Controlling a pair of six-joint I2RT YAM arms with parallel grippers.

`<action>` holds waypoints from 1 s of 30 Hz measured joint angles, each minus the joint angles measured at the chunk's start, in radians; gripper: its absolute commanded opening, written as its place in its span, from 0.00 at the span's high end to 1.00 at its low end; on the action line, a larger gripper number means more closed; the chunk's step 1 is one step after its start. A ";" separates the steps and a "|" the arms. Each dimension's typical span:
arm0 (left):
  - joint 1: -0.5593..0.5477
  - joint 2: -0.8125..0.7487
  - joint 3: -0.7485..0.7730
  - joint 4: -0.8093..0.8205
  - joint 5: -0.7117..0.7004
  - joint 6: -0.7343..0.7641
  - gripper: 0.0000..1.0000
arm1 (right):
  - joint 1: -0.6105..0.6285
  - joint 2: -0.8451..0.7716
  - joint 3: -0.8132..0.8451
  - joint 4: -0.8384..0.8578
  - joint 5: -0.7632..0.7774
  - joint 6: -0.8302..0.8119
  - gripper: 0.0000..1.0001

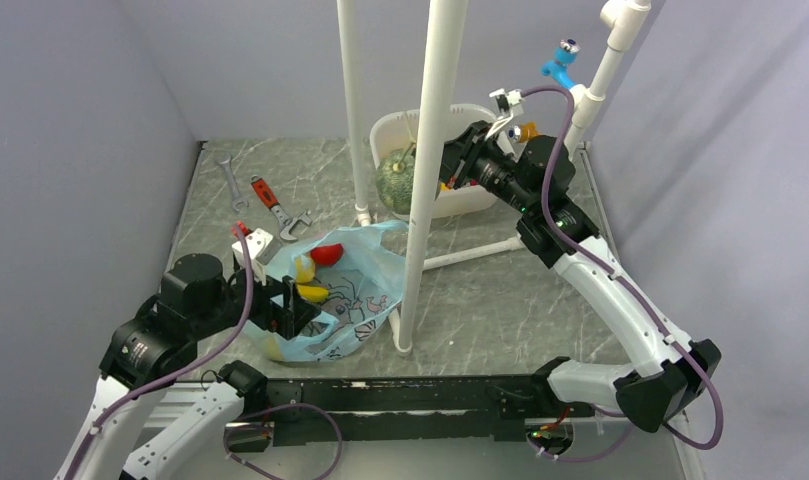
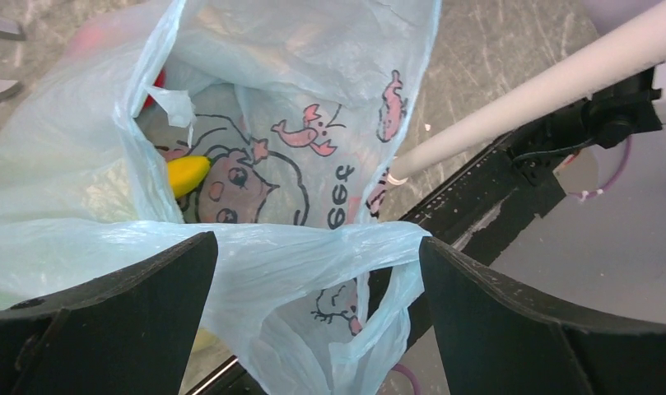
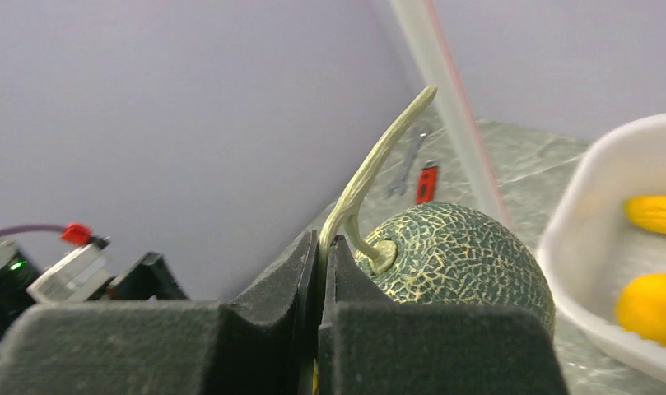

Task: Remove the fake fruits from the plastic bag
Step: Place the fake fruit in the bin.

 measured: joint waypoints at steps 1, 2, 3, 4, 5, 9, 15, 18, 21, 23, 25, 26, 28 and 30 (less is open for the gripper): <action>-0.005 0.008 0.013 -0.008 -0.011 0.002 0.01 | -0.011 0.000 0.009 -0.015 0.017 -0.012 1.00; -0.012 0.014 0.021 -0.014 -0.031 0.004 0.01 | -0.018 0.000 0.015 -0.027 0.032 -0.021 1.00; -0.024 0.017 0.023 -0.018 -0.053 0.005 0.01 | -0.029 0.000 0.025 -0.054 0.055 -0.036 1.00; -0.044 0.022 0.023 -0.024 -0.079 0.005 0.01 | -0.033 0.003 0.031 -0.068 0.072 -0.048 1.00; -0.074 0.030 0.023 -0.035 -0.105 0.004 0.01 | -0.037 0.008 0.043 -0.090 0.095 -0.062 1.00; -0.310 0.106 0.039 -0.067 -0.288 -0.024 0.01 | -0.053 0.075 0.138 -0.151 0.203 -0.136 1.00; -0.578 0.253 0.079 -0.082 -0.509 -0.056 0.01 | -0.074 0.285 0.331 -0.190 0.324 -0.244 1.00; -0.610 0.271 0.079 -0.084 -0.566 -0.060 0.01 | -0.079 0.391 0.404 -0.227 0.394 -0.298 1.00; -0.643 0.277 0.079 -0.088 -0.606 -0.060 0.01 | -0.087 0.468 0.447 -0.256 0.423 -0.330 1.00; -0.658 0.272 0.083 -0.087 -0.612 -0.055 0.01 | -0.097 0.509 0.472 -0.275 0.425 -0.344 1.00; -0.663 0.256 0.087 -0.075 -0.602 -0.047 0.01 | -0.104 0.527 0.474 -0.285 0.423 -0.350 1.00; -0.663 0.238 0.088 -0.064 -0.588 -0.037 0.00 | -0.108 0.531 0.473 -0.290 0.421 -0.351 1.00; -0.664 0.212 0.093 -0.042 -0.560 -0.027 0.00 | -0.116 0.532 0.472 -0.293 0.413 -0.350 1.00; -0.665 0.203 0.118 -0.032 -0.527 -0.010 0.01 | -0.127 0.531 0.472 -0.283 0.400 -0.346 1.00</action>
